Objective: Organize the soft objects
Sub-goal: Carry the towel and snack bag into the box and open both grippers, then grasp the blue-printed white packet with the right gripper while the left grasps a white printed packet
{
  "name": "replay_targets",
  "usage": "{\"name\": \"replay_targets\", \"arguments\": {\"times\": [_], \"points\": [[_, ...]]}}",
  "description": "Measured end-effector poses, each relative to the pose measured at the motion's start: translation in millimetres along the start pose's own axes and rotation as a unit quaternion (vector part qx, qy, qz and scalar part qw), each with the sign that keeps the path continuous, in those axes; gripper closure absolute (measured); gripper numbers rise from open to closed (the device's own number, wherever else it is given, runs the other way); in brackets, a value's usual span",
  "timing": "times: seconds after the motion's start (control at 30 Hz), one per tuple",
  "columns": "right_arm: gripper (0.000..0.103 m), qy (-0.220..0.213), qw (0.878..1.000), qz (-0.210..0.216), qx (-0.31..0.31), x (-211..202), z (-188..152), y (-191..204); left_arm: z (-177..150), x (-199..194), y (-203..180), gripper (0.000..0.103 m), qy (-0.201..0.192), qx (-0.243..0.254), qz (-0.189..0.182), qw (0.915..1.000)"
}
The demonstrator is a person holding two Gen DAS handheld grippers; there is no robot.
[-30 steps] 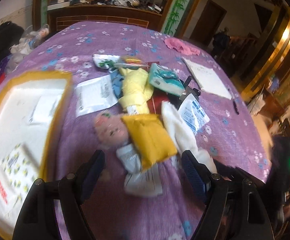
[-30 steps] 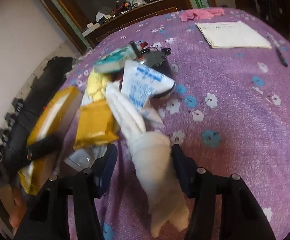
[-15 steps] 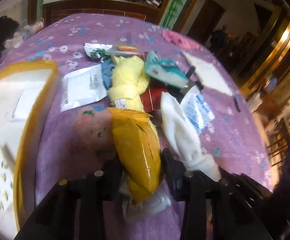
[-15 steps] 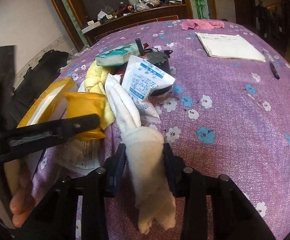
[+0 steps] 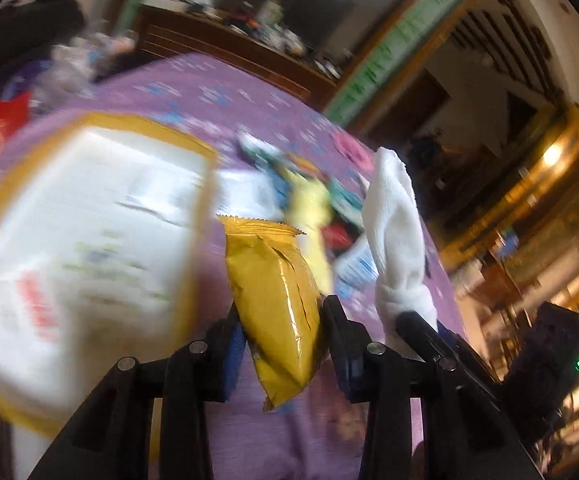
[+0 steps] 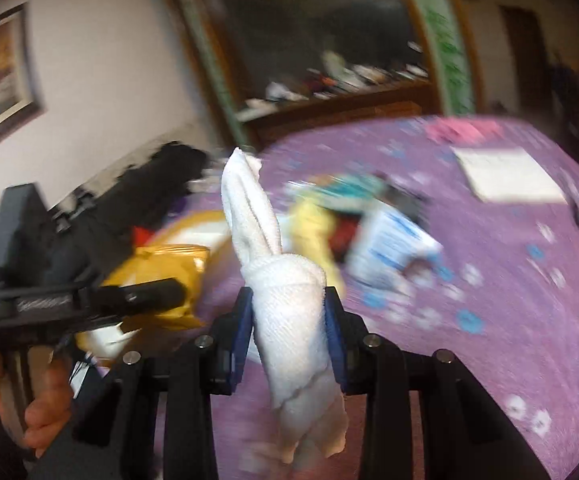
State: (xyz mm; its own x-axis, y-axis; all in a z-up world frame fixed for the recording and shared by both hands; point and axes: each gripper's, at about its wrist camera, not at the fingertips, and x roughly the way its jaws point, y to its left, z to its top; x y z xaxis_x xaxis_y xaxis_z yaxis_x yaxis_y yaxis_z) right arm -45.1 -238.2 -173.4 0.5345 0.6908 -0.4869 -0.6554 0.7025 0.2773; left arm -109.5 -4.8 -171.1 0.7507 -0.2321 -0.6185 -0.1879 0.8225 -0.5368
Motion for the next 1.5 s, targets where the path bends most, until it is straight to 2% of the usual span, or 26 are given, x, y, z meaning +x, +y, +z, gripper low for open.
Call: {"name": "replay_targets", "arguments": {"times": [0.17,0.27,0.37,0.47,0.57,0.7,0.73,0.77,0.8,0.87,0.9,0.97,1.07,1.2,1.3,1.4,1.5], "points": [[0.07,0.055,0.994,0.089,0.009,52.0,26.3,48.8,19.3,-40.0,44.5,0.064,-0.034,-0.03,0.059,0.9972],[0.069,0.081,0.99,0.114,0.004,84.8,36.3,74.4,23.7,-46.1,70.8,0.064,-0.033,-0.048,0.092,0.994],[0.069,0.102,0.989,0.105,-0.007,115.6,47.4,94.9,20.1,-45.1,91.4,0.063,-0.024,-0.054,0.115,0.9916],[0.069,0.13,0.986,0.105,0.0,147.4,53.0,104.9,21.9,-33.7,109.8,0.063,-0.008,-0.067,0.119,0.9906],[0.069,0.147,0.986,0.077,-0.003,175.7,51.7,110.0,13.2,-23.5,114.3,0.063,0.012,-0.064,0.13,0.9894],[0.068,0.171,0.983,0.064,0.002,194.0,43.1,107.8,8.1,-13.1,119.1,0.063,0.024,-0.067,0.134,0.9884],[0.067,0.177,0.982,0.061,0.005,197.8,40.8,106.8,8.6,-12.9,119.9,0.058,0.021,-0.07,0.131,0.9887],[0.066,0.181,0.982,0.056,0.009,198.4,37.0,103.7,9.8,-13.6,119.5,0.048,0.02,-0.069,0.136,0.9881],[0.066,0.181,0.982,0.055,0.015,199.5,35.2,100.7,10.5,-15.1,118.8,0.043,0.019,-0.066,0.136,0.9883],[0.064,0.175,0.982,0.068,0.024,195.1,34.8,96.4,12.2,-21.6,117.5,0.031,0.007,-0.059,0.126,0.9902],[0.058,0.171,0.982,0.073,0.026,190.9,35.7,95.3,12.0,-26.4,116.0,0.03,0.0,-0.06,0.123,0.9906],[0.046,0.149,0.984,0.087,0.034,173.5,37.8,90.7,11.4,-36.1,112.7,0.02,-0.015,-0.063,0.125,0.99],[0.038,0.121,0.986,0.11,0.036,143.5,36.2,80.0,9.7,-47.0,103.4,0.019,-0.034,-0.057,0.129,0.9894],[0.034,0.103,0.984,0.131,0.059,99.8,20.3,48.6,1.9,-48.1,73.1,0.019,-0.044,-0.024,0.107,0.993],[0.034,0.102,0.984,0.116,0.088,75.3,6.1,18.2,-4.4,-34.0,39.4,0.017,-0.031,0.009,0.084,0.996],[0.034,0.09,0.986,0.084,0.111,53.8,0.2,-15.1,-7.8,-11.5,7.4,0.017,-0.006,0.04,0.057,0.9975],[0.034,0.076,0.986,0.047,0.138,36.4,0.6,-47.4,-11.7,7.5,-22.8,0.017,0.016,0.064,0.047,0.9967]]}}
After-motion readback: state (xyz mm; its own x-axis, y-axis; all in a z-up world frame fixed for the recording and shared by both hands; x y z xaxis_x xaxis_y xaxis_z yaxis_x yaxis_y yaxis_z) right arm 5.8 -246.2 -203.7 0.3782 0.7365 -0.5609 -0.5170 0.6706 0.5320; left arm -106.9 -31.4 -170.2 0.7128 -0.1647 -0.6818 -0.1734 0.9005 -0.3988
